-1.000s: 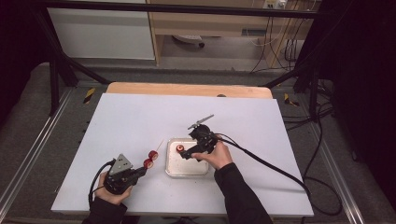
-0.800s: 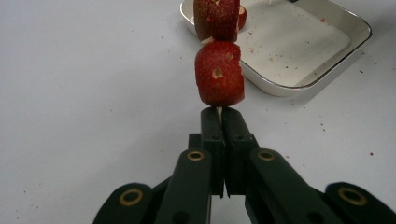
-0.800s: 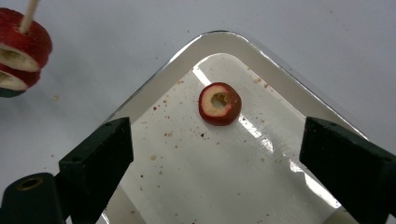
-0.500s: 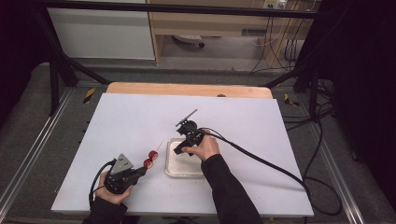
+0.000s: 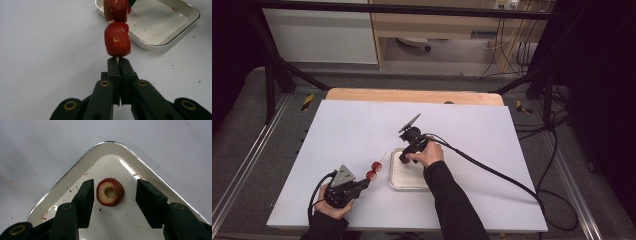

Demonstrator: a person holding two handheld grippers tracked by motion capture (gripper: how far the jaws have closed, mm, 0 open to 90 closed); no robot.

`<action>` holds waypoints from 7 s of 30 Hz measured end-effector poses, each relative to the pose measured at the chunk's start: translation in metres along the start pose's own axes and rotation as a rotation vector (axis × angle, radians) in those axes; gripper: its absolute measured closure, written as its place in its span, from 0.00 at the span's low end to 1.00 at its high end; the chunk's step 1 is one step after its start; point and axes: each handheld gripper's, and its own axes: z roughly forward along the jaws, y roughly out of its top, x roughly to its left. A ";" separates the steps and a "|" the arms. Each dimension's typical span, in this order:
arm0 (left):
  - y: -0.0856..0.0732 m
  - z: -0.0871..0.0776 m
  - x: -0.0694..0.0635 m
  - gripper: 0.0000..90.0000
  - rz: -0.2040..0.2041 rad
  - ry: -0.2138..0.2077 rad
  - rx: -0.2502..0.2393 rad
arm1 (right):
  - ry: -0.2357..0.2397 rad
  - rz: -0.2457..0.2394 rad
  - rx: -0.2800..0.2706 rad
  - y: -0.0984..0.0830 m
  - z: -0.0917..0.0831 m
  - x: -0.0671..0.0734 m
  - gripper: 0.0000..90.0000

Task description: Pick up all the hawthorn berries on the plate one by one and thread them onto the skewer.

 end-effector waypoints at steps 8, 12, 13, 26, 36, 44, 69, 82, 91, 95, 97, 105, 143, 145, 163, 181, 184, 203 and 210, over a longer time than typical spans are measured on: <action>0.000 0.000 0.000 0.99 -0.001 -0.001 -0.001 | 0.016 0.014 0.013 0.000 0.004 -0.001 0.63; 0.000 0.000 0.000 0.99 0.002 -0.001 0.000 | 0.022 0.013 0.010 0.000 0.005 -0.001 0.66; 0.000 0.000 -0.001 0.99 0.003 0.000 0.000 | 0.023 0.017 0.009 0.000 0.006 0.000 0.66; 0.000 0.000 -0.001 0.99 0.004 0.001 -0.002 | 0.028 0.031 0.005 -0.001 0.001 0.001 0.69; 0.001 -0.001 -0.004 0.99 0.010 0.003 -0.008 | 0.025 0.023 -0.027 -0.008 -0.023 0.008 0.69; 0.002 0.001 -0.007 0.99 0.018 0.004 -0.009 | 0.057 0.052 -0.107 -0.026 -0.043 0.009 0.69; 0.009 0.010 -0.033 0.99 0.030 -0.004 -0.024 | 0.179 0.183 -0.464 -0.104 -0.066 -0.008 0.69; 0.020 0.018 -0.050 0.99 0.053 -0.003 -0.045 | 0.222 0.268 -0.645 -0.138 -0.069 -0.016 0.69; 0.026 0.020 -0.060 0.98 0.016 0.000 -0.046 | 0.238 0.298 -0.757 -0.138 -0.076 -0.017 0.69; 0.029 0.022 -0.064 0.99 -0.001 -0.002 -0.064 | 0.257 0.316 -0.796 -0.137 -0.079 -0.016 0.69; 0.031 0.024 -0.066 0.98 -0.013 -0.007 -0.076 | 0.257 0.325 -0.820 -0.136 -0.080 -0.016 0.69; 0.036 0.028 -0.075 0.98 -0.050 -0.007 -0.083 | 0.271 0.376 -0.927 -0.131 -0.080 -0.019 0.69; 0.057 0.045 -0.095 0.98 -0.085 -0.024 -0.108 | 0.315 0.440 -1.143 -0.126 -0.068 -0.014 0.69; 0.058 0.045 -0.095 0.98 -0.086 -0.023 -0.108 | 0.316 0.437 -1.145 -0.126 -0.068 -0.014 0.69; 0.060 0.046 -0.094 0.98 -0.139 -0.020 -0.166 | 0.337 0.445 -1.146 -0.128 -0.062 -0.008 0.69; 0.066 0.051 -0.090 0.99 -0.159 -0.031 -0.180 | 0.335 0.431 -1.094 -0.132 -0.054 0.000 0.68; 0.064 0.048 -0.085 0.99 -0.152 -0.029 -0.173 | 0.298 0.422 -1.073 -0.132 -0.059 -0.002 0.53; 0.048 0.032 -0.052 0.98 -0.065 -0.052 -0.083 | 0.016 0.089 -0.631 -0.148 -0.065 -0.022 0.03; 0.050 0.028 -0.042 0.98 -0.041 -0.053 -0.048 | -0.042 0.036 -0.522 -0.167 -0.059 -0.031 0.01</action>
